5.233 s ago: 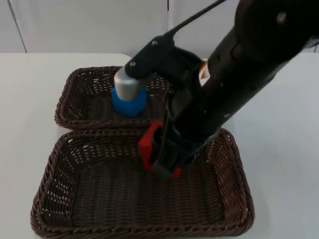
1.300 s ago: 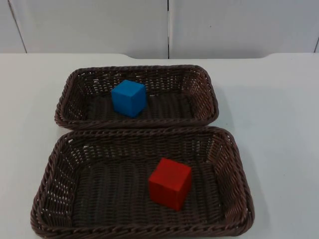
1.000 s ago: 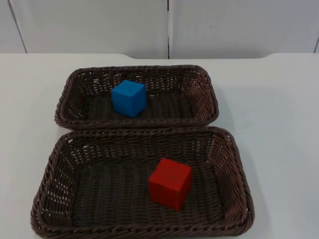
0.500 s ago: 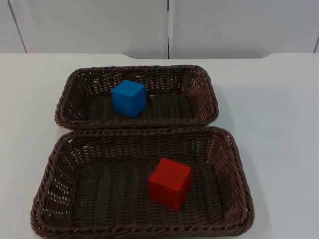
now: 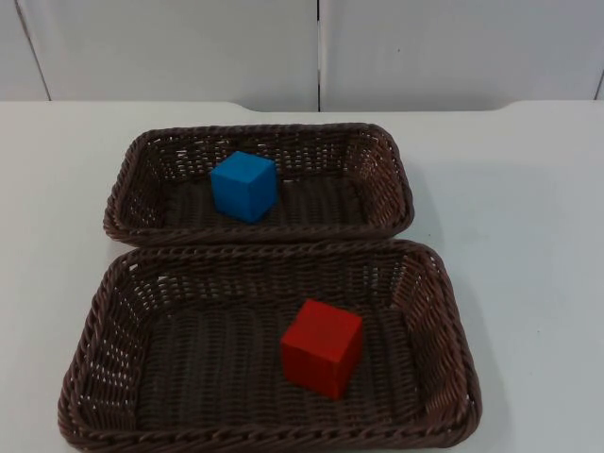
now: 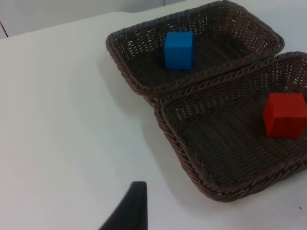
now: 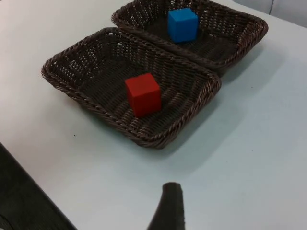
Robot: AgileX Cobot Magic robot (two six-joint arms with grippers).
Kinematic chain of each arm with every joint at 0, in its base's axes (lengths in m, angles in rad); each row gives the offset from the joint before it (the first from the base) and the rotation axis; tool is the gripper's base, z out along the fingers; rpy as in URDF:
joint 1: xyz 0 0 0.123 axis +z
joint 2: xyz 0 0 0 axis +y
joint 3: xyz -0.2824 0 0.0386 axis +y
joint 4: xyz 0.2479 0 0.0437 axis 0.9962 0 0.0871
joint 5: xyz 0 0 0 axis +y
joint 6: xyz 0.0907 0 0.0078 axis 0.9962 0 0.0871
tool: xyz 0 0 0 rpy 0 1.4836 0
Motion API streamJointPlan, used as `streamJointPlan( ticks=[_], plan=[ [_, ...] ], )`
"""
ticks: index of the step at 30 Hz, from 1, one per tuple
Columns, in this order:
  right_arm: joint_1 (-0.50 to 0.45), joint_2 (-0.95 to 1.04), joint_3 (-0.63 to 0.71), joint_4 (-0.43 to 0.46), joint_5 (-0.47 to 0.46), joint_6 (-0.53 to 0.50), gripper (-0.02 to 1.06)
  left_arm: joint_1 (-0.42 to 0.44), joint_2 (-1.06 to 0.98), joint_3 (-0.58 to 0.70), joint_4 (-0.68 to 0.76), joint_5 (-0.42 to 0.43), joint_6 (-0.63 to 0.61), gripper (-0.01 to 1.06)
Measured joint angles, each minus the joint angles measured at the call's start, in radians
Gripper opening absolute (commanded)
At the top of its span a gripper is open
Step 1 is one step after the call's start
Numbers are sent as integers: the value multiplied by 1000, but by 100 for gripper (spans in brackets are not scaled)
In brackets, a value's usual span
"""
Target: Pick up one cube with the left hand and place it into the upper basket. Pick up one cube with the right hand and place it into the lower basket.
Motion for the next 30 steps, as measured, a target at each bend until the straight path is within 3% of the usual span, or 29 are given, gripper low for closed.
streamJointPlan(
  ticks=[20, 22, 23, 26, 30],
  plan=[
    [0, 0, 0, -2, 0, 2, 70, 0, 0, 0, 0, 0, 0, 105],
    [0, 0, 0, -2, 0, 2, 83, 0, 0, 0, 0, 0, 0, 105],
    [0, 0, 0, -2, 0, 2, 83, 0, 0, 0, 0, 0, -1, 105],
    [0, 0, 0, -2, 0, 2, 105, 0, 0, 0, 2, 0, -9, 105],
    [0, 0, 0, -2, 0, 2, 105, 0, 0, 0, 16, 0, -35, 105]
  ],
)
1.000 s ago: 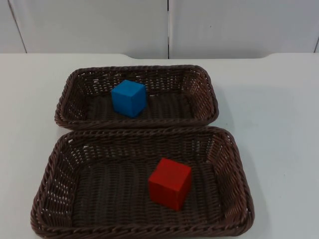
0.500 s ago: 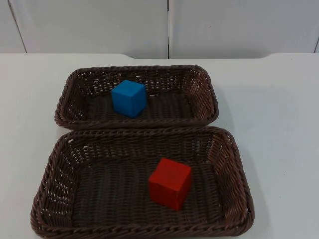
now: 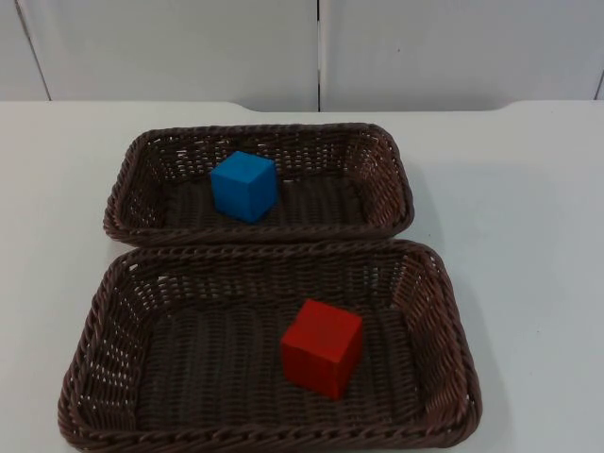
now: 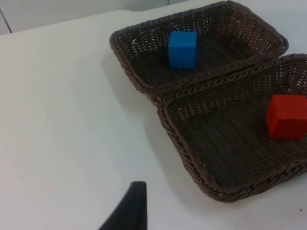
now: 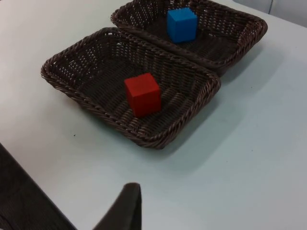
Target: Pick up one cube with the left hand and place it into the upper basket. Pick up one cube with the right hand and place it into the lower basket.
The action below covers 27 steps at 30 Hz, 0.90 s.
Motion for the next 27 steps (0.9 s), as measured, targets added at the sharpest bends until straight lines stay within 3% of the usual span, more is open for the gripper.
streamJointPlan(
  ticks=[27],
  plan=[
    [0, 0, 0, 0, 0, 0, 105, 0, 0, 0, 21, 0, -46, 105]
  ],
)
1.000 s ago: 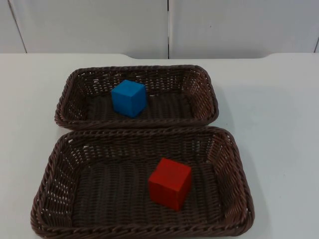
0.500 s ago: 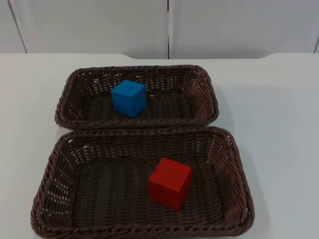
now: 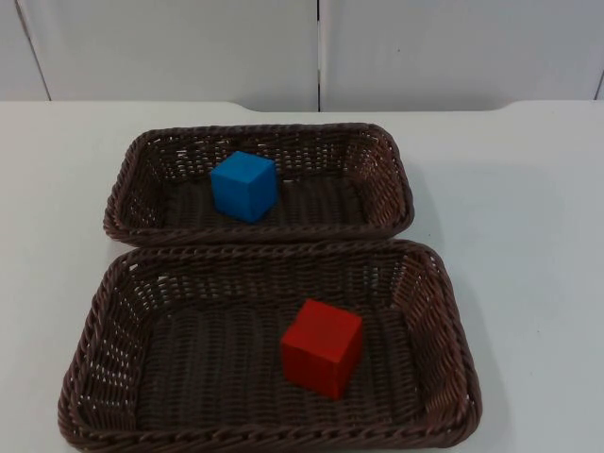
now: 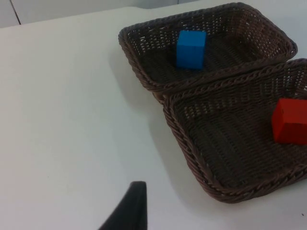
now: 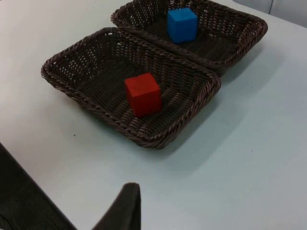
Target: Pick up one cube with the left hand and place it into the upper basket. Pick up one cube with the right hand and place it into the lower basket.
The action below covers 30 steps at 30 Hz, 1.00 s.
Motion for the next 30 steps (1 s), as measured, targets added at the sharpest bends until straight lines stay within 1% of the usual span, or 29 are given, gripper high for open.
streamJointPlan(
  ticks=[8, 12, 13, 17, 18, 23, 24, 28, 29, 30],
  plan=[
    [-2, 0, 0, 0, 0, 0, 105, 0, 0, 0, 1, 0, 0, 105],
    [-55, 0, 0, 0, 0, 0, 105, 0, 0, 0, 1, 0, 0, 105],
    [-55, 0, 0, 0, 0, 0, 105, 0, 0, 0, 1, 0, 0, 105],
    [-142, 0, 0, 2, 0, 0, 105, 0, 0, 0, 1, 0, -1, 105],
    [-142, 0, 0, 2, 0, 0, 105, 0, 0, 0, 1, 0, -1, 105],
    [-288, 0, 0, 2, 0, 3, 105, 0, 0, 0, 1, 0, -1, 105],
    [-288, 0, 0, 2, 0, 3, 105, 0, 0, 0, 1, 0, -1, 105],
    [-409, 0, 0, 2, 0, 3, 105, 0, 0, 0, 1, 0, -1, 105],
    [-409, 0, 0, 2, 0, 3, 105, 0, 0, 0, 1, 0, -1, 105],
    [-438, 0, 0, 2, 0, 3, 105, 0, 0, 0, 1, 0, -1, 105]
  ],
)
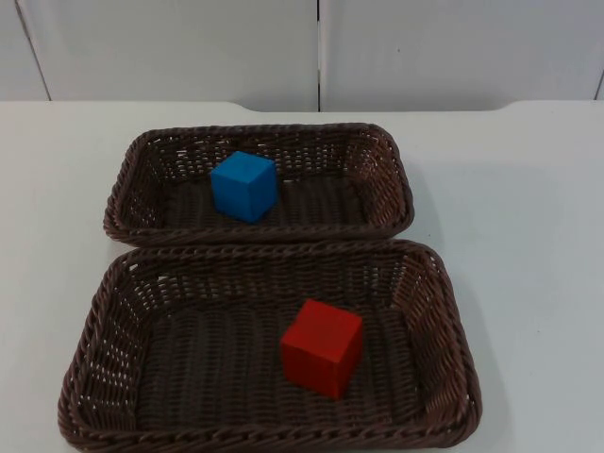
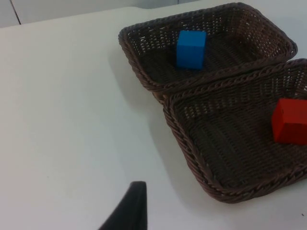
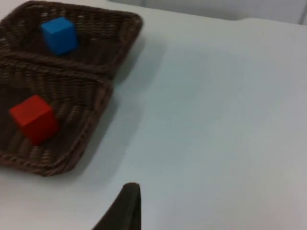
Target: Pick up one cube with the left hand and place it into the upper basket. Pick up one cube with the right hand and place it into the lower basket.
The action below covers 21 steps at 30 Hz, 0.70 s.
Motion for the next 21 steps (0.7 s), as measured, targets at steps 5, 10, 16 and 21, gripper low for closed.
streamJointPlan(
  ticks=[5, 10, 16, 21],
  plan=[
    [-104, 0, 0, 0, 0, 0, 105, 0, 0, 0, 0, 0, 0, 105],
    [-194, 0, 0, 0, 0, 0, 105, 0, 0, 0, 0, 0, 0, 105],
    [-254, 0, 0, 0, 0, 0, 105, 0, 0, 0, 0, 0, 0, 105],
    [-299, 0, 0, 0, 0, 0, 105, 0, 0, 0, 0, 0, 0, 105]
  ],
)
